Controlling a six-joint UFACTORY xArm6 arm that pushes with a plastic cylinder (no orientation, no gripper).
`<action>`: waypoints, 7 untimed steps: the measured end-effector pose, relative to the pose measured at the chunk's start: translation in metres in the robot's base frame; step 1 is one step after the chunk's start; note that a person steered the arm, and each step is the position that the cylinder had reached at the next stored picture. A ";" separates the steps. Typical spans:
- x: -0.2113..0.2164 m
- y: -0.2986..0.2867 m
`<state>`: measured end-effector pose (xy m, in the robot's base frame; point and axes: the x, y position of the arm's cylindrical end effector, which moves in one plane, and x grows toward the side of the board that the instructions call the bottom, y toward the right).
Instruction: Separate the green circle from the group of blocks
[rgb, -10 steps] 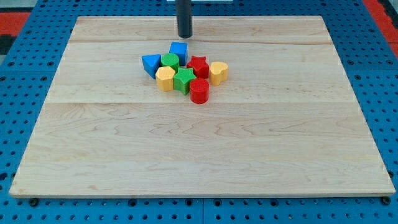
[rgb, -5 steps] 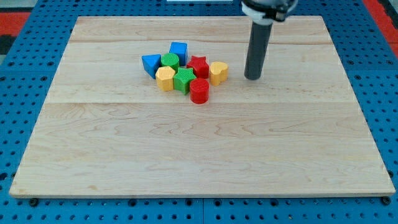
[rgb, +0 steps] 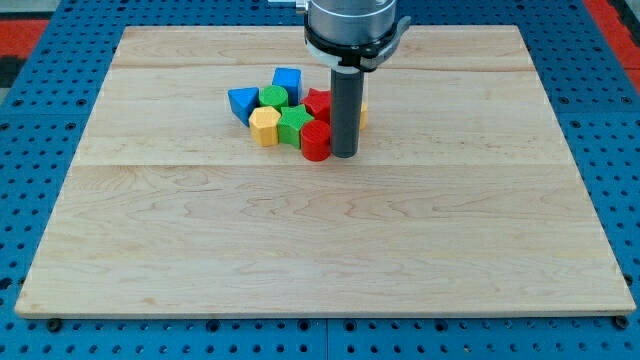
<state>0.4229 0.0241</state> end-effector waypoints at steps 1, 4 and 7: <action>0.000 0.000; -0.004 -0.041; -0.053 -0.070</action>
<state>0.3697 -0.0461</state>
